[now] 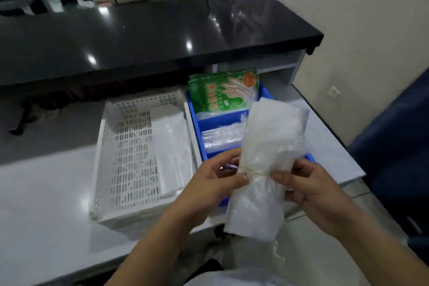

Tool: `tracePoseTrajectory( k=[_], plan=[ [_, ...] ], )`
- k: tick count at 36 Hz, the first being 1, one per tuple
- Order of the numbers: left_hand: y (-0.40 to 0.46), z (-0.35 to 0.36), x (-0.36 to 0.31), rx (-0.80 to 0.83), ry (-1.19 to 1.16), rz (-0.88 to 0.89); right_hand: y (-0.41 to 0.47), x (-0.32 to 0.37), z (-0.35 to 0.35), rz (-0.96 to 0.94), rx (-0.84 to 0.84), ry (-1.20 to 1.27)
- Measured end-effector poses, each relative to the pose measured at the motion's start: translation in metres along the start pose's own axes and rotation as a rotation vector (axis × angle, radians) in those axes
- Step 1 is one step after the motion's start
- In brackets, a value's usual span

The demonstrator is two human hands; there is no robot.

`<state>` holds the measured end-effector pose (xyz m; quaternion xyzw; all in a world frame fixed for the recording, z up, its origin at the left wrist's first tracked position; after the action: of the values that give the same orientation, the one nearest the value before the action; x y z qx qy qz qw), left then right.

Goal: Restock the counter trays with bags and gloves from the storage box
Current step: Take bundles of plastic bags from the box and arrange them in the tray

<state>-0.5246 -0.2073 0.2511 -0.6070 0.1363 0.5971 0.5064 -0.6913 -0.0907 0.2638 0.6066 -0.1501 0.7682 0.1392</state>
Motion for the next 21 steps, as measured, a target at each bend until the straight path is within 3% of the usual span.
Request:
tracePoseTrajectory(
  k=[6,13,21],
  plan=[
    [0.047,-0.004,-0.04,0.031,0.124,0.04,0.04,0.018,-0.02,-0.096,-0.104,-0.125],
    [0.079,-0.005,-0.06,0.047,0.127,-0.002,0.068,0.019,-0.041,0.053,-0.058,0.003],
    [0.109,0.003,-0.067,-0.133,0.067,-0.018,0.117,0.019,-0.061,0.144,0.002,-0.026]
  ],
)
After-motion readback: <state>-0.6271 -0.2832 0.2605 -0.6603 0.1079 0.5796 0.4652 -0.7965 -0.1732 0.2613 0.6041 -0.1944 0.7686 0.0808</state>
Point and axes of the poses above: each hand's wrist, its own y-axis towards the middle knuckle, its own z-axis out of the palm, x = y × z, the point moved 2 cm from there along y, towards the middle knuckle, and after that the axes turned 15 degrees about -z, right-handed, at the moved point
